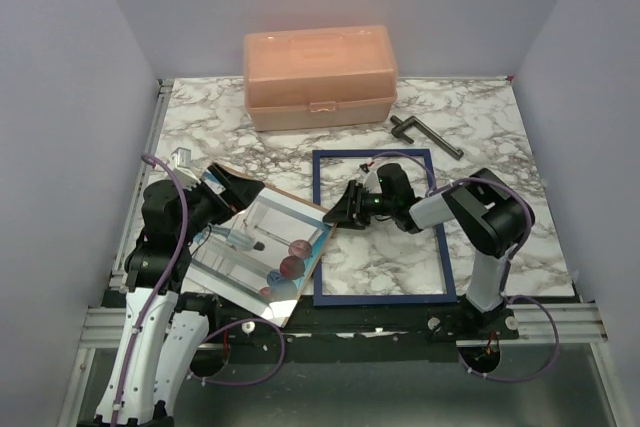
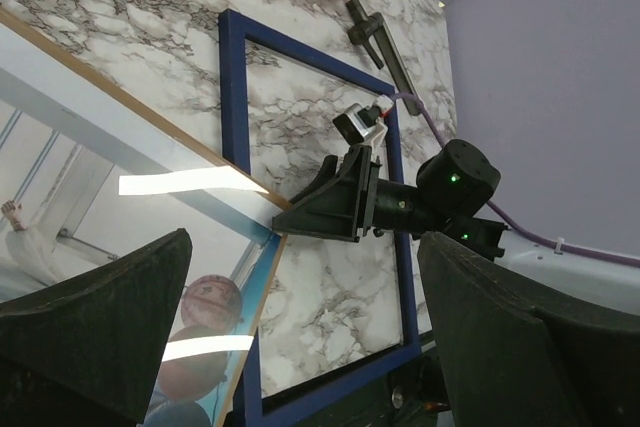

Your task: Put the photo into the frame

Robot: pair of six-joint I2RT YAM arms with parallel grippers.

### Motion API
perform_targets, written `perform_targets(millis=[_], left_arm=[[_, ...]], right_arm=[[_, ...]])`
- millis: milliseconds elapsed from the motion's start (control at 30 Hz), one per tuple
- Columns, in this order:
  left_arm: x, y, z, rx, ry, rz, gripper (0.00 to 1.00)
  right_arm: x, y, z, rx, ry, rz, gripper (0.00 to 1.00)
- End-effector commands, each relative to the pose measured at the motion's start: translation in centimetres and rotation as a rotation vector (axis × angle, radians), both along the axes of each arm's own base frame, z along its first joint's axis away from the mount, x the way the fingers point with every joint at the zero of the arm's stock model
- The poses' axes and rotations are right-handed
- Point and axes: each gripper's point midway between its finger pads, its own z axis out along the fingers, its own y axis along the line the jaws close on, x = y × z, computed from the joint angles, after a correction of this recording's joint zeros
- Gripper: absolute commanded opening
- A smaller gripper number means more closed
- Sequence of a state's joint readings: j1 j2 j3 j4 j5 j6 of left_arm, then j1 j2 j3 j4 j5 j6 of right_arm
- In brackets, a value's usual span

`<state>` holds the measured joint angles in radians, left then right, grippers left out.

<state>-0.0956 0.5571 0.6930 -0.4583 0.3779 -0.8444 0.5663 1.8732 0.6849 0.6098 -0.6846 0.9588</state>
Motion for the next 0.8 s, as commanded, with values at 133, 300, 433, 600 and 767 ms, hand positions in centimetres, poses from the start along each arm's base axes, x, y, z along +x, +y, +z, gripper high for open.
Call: perform_targets(millis=[133,300,433,600,767], left_arm=[[-0.6,0.0,1.0,0.007,-0.034,-0.012,0.98],[-0.5,0.0,0.8,0.009,-0.026,-0.011,0.99],[-0.4,0.0,0.5,0.009,-0.014,-0.009,0.99],[-0.4,0.0,0.5,0.011,-0.011,-0.011,0.99],[-0.4,0.0,0.5,0.013,-0.012,-0.012,0.98]], right_arm=[[-0.2,2.1,1.3,0.145,0.009,0.048,0.32],[-0.1,2.2,1.7,0.15,0.007,0.045,0.07],[0.5,2.2,2.4,0.142,-0.016,0.019,0.01],[2.2,1.8,4.1,0.124,-0.061,-0.089,0.01],[4.9,1.2,6.5,0.094,-0.123,-0.223,0.01]])
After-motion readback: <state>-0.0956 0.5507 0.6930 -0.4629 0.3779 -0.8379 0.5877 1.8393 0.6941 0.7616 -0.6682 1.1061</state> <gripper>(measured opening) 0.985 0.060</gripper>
